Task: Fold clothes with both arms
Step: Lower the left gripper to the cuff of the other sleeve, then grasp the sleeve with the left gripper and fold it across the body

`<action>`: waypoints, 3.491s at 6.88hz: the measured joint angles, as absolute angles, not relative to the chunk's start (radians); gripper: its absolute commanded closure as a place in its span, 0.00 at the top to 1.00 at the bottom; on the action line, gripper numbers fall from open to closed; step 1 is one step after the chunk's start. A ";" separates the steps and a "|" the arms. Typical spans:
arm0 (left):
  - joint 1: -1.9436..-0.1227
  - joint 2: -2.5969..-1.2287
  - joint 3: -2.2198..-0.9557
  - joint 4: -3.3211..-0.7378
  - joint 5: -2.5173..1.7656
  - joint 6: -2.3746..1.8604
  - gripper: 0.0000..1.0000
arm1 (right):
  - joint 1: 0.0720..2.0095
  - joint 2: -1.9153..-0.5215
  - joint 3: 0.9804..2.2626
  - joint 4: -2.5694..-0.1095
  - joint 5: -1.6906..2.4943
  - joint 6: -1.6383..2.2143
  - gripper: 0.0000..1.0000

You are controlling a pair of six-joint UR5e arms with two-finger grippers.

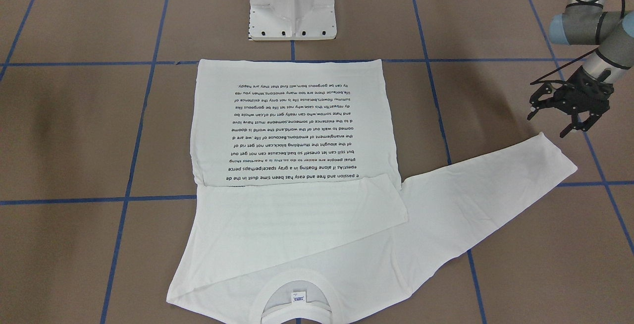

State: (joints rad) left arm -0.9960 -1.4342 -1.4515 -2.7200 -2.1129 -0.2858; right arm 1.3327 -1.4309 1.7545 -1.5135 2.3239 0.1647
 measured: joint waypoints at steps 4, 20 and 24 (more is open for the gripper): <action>-0.983 -1.437 -1.426 -2.721 -2.075 -0.280 0.56 | 1.336 -1.448 1.767 -1.513 2.320 0.163 1.00; -1.205 -1.777 -1.617 -2.484 -2.295 -0.212 0.00 | 1.344 -1.467 1.767 -1.514 2.322 0.167 1.00; -1.102 -2.173 -1.662 -2.191 -2.233 -0.616 0.00 | 1.363 -1.475 1.766 -1.514 2.322 0.172 1.00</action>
